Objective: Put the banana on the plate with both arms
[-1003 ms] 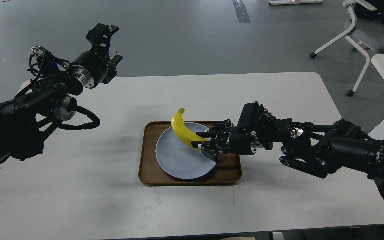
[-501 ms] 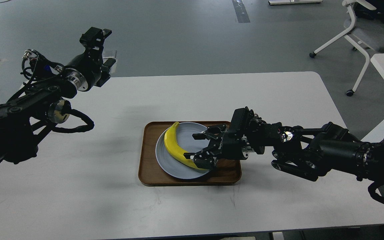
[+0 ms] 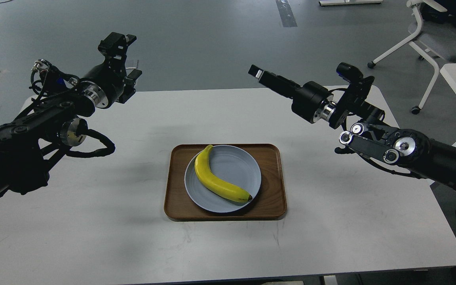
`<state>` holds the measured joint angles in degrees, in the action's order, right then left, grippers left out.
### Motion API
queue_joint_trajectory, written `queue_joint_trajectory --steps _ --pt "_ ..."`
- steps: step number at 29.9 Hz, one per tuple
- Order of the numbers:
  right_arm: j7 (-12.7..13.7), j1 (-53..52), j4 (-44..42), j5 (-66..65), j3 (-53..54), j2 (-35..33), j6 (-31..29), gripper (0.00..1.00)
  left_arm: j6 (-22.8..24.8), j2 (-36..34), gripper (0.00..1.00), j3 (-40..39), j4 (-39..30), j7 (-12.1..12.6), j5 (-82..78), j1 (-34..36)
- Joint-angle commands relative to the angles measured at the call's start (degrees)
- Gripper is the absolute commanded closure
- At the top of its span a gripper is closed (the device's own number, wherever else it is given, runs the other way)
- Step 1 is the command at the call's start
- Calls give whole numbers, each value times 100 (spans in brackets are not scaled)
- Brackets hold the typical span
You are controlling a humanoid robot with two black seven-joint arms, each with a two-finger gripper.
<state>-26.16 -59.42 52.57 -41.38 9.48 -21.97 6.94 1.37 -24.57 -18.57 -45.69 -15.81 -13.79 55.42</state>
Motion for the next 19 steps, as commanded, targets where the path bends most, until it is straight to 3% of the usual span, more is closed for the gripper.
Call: queue_joint_trajectory --steps 1,3,5,7,11,13,19 --pt "602 115 -18 2491 852 -325 -806 0 48 31 2 -260 -53 69 104 -58" --pt "954 378 -88 3301 1222 -431 -1202 0 267 40 2 -690 -106 218 508 -303" --pt "1279 668 -106 3496 1608 -501 -1387 0 723 31 2 -1182 -229 700 973 -636" --pt "1350 800 -80 3497 1723 -598 -1406 0 925 -30 2 -1385 -448 807 1002 -830" --pt "1430 932 -36 3602 1890 -660 -1625 0 1094 -48 2 -1456 -686 851 1002 -1016" --pt "1491 1064 -36 3672 2092 -686 -2011 0 1146 -13 2 -1465 -695 825 1010 -1068" --pt "1465 1047 -71 3655 2040 -555 -2074 0 1138 48 2 -1465 -687 711 1010 -1112"
